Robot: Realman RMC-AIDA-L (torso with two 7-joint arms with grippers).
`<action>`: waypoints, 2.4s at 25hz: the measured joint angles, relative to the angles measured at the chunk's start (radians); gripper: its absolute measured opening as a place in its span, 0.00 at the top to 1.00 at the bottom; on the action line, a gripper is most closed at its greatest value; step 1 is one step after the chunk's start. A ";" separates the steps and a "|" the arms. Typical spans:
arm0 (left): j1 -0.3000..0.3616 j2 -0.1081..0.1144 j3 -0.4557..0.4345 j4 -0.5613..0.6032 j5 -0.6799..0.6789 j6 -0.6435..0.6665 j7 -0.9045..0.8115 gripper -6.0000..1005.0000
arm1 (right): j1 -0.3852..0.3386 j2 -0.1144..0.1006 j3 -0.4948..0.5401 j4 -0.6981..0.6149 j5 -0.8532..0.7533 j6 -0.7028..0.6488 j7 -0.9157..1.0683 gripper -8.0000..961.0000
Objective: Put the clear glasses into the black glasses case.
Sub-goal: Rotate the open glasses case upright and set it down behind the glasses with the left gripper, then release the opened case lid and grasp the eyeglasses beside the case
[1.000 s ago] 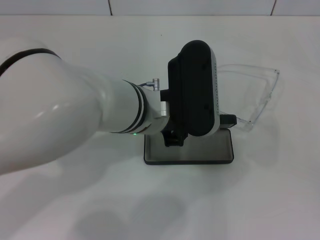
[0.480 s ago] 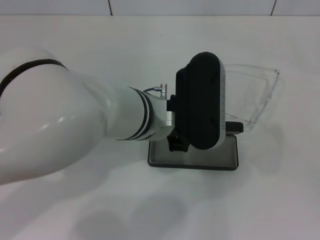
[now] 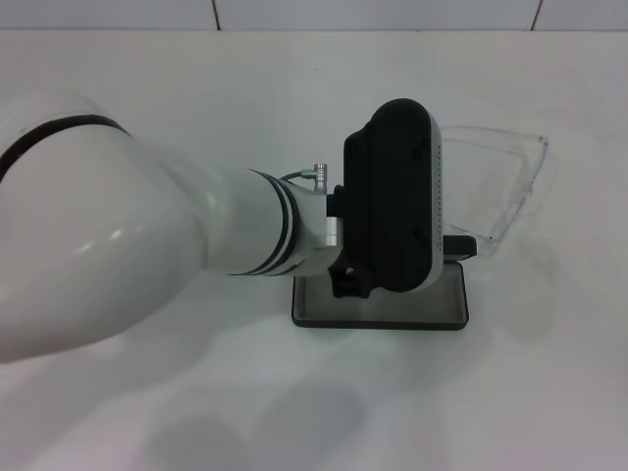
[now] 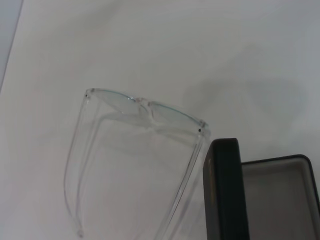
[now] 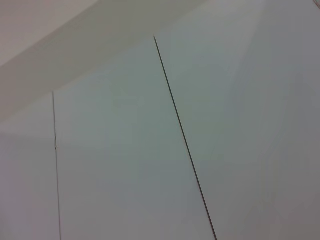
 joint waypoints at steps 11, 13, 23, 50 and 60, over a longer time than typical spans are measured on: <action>0.045 0.001 -0.032 0.188 -0.023 0.110 -0.028 0.56 | -0.002 -0.015 -0.029 -0.040 -0.011 0.023 0.022 0.10; 0.056 0.001 -0.048 0.233 -0.043 0.117 -0.048 0.56 | 0.011 -0.020 -0.057 -0.081 -0.011 0.079 0.082 0.10; 0.145 0.002 -0.179 0.417 -0.269 0.056 -0.078 0.56 | 0.102 -0.005 -0.514 -0.538 -0.068 0.541 0.561 0.12; 0.247 0.004 -0.587 0.184 -0.786 -0.003 0.328 0.57 | 0.640 0.038 -1.226 -0.852 -1.084 0.771 1.708 0.28; 0.248 0.005 -0.602 0.129 -0.826 -0.006 0.407 0.57 | 0.676 0.041 -1.293 -0.725 -1.090 0.834 1.821 0.30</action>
